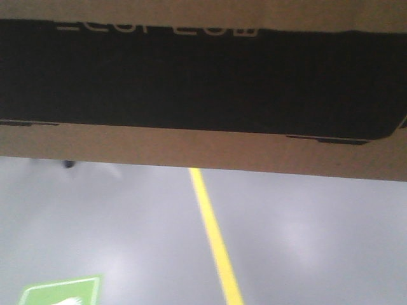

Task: Grab box from left shelf to table start
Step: 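Hold the box with both grippers while approaching the white table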

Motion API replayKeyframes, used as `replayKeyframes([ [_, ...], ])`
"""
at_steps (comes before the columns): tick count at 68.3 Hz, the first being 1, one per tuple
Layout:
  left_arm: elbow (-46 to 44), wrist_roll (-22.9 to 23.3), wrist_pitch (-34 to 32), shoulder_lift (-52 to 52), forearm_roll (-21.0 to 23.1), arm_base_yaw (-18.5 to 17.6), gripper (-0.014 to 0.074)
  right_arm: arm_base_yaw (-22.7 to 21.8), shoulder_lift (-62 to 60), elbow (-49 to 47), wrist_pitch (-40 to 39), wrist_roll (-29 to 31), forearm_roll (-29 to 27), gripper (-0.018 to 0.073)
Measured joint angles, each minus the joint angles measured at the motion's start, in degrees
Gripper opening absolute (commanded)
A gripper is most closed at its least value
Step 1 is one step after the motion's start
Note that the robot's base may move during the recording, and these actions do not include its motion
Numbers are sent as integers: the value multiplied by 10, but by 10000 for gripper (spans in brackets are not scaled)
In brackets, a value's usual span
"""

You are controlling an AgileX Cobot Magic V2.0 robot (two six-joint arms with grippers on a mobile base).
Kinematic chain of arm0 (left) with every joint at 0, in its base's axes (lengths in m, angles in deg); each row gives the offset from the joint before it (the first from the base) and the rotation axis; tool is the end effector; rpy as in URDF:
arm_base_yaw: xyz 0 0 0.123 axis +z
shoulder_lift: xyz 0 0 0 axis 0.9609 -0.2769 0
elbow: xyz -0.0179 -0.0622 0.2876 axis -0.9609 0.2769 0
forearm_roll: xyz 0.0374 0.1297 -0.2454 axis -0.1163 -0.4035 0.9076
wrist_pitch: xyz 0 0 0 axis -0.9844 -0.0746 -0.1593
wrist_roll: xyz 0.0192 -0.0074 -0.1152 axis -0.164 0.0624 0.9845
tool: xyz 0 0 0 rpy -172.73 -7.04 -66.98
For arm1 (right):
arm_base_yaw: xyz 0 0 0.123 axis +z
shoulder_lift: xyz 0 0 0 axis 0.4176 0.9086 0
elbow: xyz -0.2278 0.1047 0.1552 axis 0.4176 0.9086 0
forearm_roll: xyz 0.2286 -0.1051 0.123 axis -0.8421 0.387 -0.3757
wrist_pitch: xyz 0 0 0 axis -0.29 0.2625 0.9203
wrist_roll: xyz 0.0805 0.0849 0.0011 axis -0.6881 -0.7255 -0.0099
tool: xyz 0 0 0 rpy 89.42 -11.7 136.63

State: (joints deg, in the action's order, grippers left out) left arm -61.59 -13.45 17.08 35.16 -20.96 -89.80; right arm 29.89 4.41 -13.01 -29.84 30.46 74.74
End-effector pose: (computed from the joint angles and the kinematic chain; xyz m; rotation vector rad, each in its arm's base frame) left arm 0.1181 -0.0356 0.4574 0.1518 1.8004 -0.2994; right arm 0.1049 0.0213 0.4329 0.0101 1.7807 0.2876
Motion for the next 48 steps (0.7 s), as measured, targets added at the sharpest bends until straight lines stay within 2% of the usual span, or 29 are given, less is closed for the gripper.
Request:
replayKeyframes([
  [48, 0, 0, 0, 0, 0, 0, -97, 0, 0, 0, 0, 0, 0, 59],
])
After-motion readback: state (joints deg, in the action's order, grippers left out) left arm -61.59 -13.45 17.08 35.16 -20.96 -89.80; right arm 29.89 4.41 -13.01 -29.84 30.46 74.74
